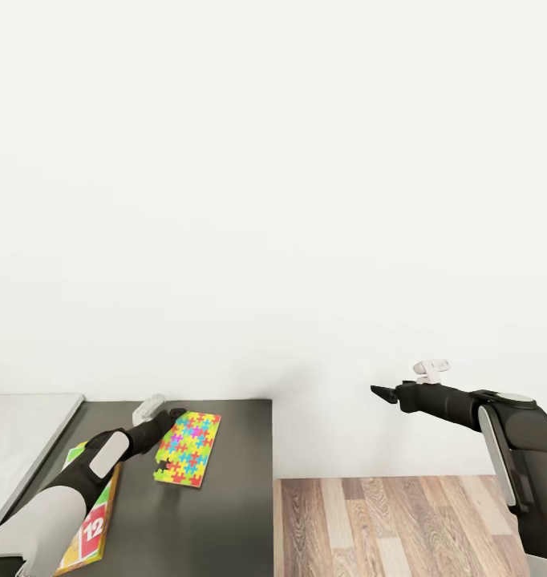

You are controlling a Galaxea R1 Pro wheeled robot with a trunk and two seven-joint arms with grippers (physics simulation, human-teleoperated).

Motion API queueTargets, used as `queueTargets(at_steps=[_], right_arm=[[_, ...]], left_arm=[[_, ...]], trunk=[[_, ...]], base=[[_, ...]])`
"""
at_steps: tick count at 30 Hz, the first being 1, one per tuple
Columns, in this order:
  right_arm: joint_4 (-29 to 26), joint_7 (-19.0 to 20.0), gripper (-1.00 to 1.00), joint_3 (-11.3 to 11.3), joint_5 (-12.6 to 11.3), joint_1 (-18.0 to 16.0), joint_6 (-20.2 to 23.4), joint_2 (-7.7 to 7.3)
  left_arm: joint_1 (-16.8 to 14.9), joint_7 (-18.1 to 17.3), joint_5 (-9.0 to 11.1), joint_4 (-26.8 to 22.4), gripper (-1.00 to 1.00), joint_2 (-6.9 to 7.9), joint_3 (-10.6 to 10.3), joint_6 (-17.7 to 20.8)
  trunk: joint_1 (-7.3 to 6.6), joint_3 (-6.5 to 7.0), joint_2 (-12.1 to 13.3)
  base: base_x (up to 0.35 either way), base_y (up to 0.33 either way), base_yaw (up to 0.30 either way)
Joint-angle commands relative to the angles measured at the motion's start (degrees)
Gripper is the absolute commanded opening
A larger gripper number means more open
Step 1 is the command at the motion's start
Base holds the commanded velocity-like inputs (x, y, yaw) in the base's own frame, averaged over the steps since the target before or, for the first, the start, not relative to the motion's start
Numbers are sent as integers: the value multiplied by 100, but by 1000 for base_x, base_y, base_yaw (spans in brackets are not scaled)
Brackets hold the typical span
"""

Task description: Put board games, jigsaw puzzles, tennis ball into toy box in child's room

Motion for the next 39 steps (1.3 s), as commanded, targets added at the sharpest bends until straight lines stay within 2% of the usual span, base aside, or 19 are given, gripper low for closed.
queueTargets(at_steps=[1,7,14,20,24,39], right_arm=[[-5,47,100,-4,42,-6,24,1],[-5,47,100,-8,42,-6,24,-5],[-5,54,100,-14,42,-13,24,-12],[-5,55,100,-18,42,-33,24,-18],[-5,56,100,-18,42,-40,24,-20],[-5,56,100,-19,42,-42,24,-20]], left_arm=[[-3,-14,30,-18,100,7,32,36],[-1,-197,19,-178,100,35,86,52],[0,-223,-49,-185,100,57,100,30],[0,-114,-70,-78,100,69,103,-51],[-10,83,-64,167,100,76,101,-384],[-17,48,-40,238,100,81,97,-459]], trunk=[[3,-11,-11],[3,-11,-11],[3,-11,-11],[3,-11,-11],[3,-11,-11],[3,-11,-11]], base=[[0,0,-4],[0,0,-2],[0,0,0],[0,0,0],[0,0,0],[0,0,0]])
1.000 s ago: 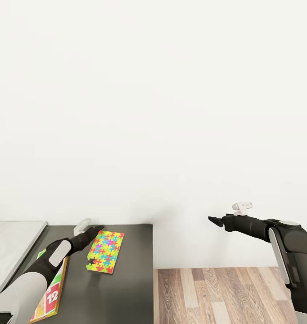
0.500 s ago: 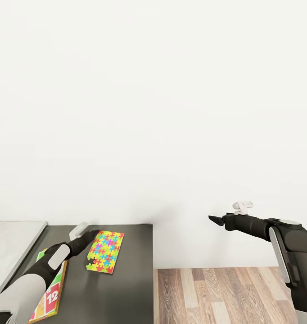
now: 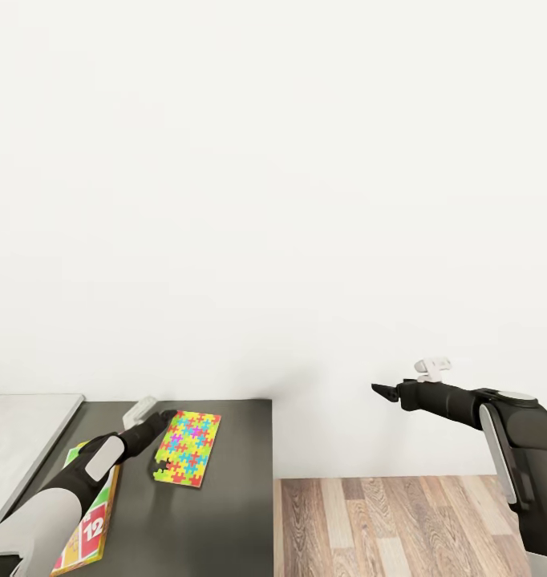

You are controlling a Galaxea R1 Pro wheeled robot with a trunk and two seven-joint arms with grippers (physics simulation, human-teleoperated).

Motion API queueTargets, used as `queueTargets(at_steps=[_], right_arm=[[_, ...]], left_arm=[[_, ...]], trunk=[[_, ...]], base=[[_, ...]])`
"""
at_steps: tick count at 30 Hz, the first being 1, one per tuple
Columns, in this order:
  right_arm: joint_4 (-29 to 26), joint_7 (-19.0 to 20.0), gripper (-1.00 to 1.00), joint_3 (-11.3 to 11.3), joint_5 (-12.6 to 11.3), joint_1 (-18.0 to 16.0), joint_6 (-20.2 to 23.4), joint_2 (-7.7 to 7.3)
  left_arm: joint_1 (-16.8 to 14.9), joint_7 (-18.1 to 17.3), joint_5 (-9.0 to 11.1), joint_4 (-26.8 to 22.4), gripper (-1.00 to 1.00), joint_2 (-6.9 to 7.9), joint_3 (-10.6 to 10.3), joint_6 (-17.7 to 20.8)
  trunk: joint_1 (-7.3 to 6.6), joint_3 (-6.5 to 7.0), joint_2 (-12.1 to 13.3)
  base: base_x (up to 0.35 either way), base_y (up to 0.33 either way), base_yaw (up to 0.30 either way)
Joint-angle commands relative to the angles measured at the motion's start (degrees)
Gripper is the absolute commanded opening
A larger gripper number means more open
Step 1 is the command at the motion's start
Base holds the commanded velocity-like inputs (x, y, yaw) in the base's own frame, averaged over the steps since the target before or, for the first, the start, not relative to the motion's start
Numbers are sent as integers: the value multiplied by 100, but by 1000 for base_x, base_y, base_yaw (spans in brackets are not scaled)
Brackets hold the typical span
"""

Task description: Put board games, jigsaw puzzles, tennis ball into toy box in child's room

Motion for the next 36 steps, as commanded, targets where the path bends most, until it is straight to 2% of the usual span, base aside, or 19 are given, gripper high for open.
queueTargets(at_steps=[1,8,23,36], right_arm=[[-5,47,100,-5,42,-8,24,0],[-5,47,100,-9,42,-14,24,-1],[-5,47,100,-14,42,-31,24,-8],[-5,47,100,-46,42,-39,24,-8]], left_arm=[[-4,-19,31,-10,100,1,20,41],[-4,-137,33,-44,100,41,26,42],[-16,-162,38,-45,100,49,22,57],[-13,-119,24,-39,100,43,19,58]], trunk=[[3,-11,-11],[3,-44,-11],[3,-170,-11],[3,-184,-11]], base=[[0,0,0],[0,0,0],[0,0,0],[0,0,-58]])
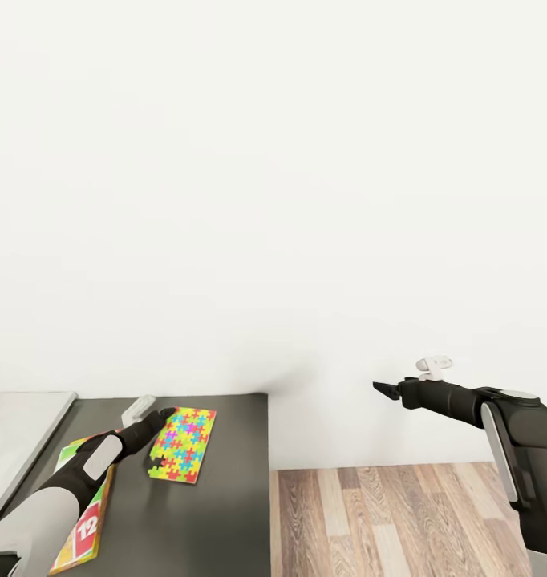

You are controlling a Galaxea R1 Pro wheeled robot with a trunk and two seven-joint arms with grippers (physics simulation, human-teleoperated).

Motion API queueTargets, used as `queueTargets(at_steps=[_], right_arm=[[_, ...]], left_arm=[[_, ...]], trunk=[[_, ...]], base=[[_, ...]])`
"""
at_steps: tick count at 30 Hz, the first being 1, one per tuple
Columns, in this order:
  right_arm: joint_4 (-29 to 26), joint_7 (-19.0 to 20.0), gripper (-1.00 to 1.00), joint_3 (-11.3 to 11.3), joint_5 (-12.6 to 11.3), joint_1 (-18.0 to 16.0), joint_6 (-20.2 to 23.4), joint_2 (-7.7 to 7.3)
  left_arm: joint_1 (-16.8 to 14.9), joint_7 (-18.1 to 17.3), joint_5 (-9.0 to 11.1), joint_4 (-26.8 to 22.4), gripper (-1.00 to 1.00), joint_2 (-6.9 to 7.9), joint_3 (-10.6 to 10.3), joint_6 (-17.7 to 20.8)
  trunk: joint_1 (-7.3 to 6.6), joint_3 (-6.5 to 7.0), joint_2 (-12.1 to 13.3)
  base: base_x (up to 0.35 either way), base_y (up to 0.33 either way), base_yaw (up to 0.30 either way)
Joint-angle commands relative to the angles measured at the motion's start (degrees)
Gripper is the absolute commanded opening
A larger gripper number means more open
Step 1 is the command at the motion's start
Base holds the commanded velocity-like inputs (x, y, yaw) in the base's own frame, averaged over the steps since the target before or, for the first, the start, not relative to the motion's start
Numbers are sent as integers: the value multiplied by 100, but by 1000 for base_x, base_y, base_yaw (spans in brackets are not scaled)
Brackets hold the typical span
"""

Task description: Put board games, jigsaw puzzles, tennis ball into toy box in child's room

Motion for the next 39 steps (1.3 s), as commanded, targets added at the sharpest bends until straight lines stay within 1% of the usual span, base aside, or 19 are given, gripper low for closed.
queueTargets(at_steps=[1,27,39], right_arm=[[-4,47,100,-9,43,-8,24,1],[-4,47,100,-59,43,-17,24,1],[-4,46,100,-60,43,-26,24,-1]], left_arm=[[-3,1,32,2,100,-1,20,42],[4,63,20,77,100,-3,20,25],[3,60,20,78,100,-1,20,25]], trunk=[[3,-11,-11],[3,-11,-11],[3,-11,-11]], base=[[0,0,-56],[0,0,-10],[0,0,-239]])
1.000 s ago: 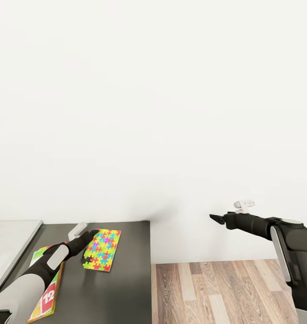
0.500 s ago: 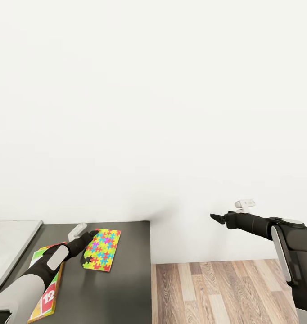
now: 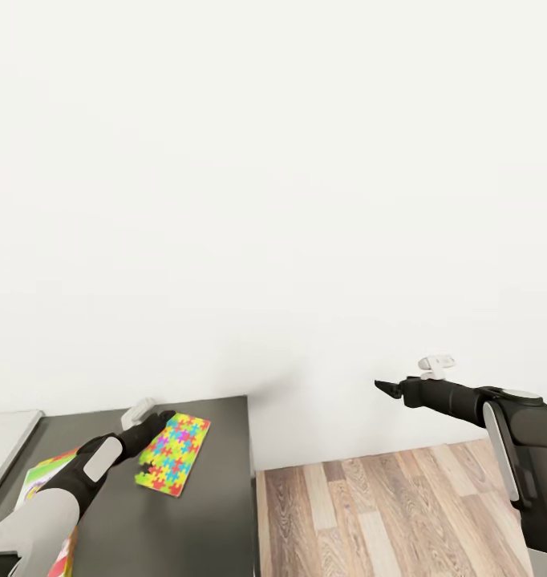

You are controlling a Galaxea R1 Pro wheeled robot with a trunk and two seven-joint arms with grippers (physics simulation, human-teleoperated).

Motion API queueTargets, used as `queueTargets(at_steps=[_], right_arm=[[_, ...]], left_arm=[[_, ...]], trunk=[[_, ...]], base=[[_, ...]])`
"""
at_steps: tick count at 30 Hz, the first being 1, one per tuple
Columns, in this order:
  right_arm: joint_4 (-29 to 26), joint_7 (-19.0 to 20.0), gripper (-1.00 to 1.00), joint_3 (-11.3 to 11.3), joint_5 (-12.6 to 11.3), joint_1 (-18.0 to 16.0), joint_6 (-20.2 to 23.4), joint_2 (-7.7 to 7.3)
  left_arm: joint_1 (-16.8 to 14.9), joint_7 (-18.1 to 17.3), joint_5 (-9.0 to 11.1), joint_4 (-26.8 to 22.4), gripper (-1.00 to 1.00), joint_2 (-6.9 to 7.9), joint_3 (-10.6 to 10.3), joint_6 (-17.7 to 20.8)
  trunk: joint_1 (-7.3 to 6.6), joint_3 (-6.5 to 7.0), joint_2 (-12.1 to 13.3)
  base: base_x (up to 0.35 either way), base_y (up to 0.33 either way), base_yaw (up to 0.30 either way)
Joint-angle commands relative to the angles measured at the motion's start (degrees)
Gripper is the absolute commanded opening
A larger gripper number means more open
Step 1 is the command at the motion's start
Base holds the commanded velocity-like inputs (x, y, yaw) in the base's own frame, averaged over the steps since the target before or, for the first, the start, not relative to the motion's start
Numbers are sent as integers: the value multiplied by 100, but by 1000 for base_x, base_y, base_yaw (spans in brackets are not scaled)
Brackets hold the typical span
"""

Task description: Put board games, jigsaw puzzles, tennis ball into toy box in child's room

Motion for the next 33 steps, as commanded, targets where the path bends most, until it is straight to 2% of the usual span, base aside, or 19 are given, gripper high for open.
queueTargets(at_steps=[1,12,23,33], right_arm=[[-3,47,100,-4,43,-8,24,1],[-3,46,100,-4,43,-4,24,2],[-3,46,100,-4,43,-4,24,2],[-3,47,100,-4,43,-6,27,2]], left_arm=[[-1,-14,34,-5,100,0,20,44],[24,-102,38,-29,100,7,20,38],[30,-121,47,-65,100,8,20,44],[36,-111,51,-84,100,8,15,42]], trunk=[[3,-11,-11],[3,-11,-11],[3,-11,-11],[3,-22,-11]], base=[[0,0,-251],[-3,0,-58],[-245,0,-2],[-62,0,-114]])
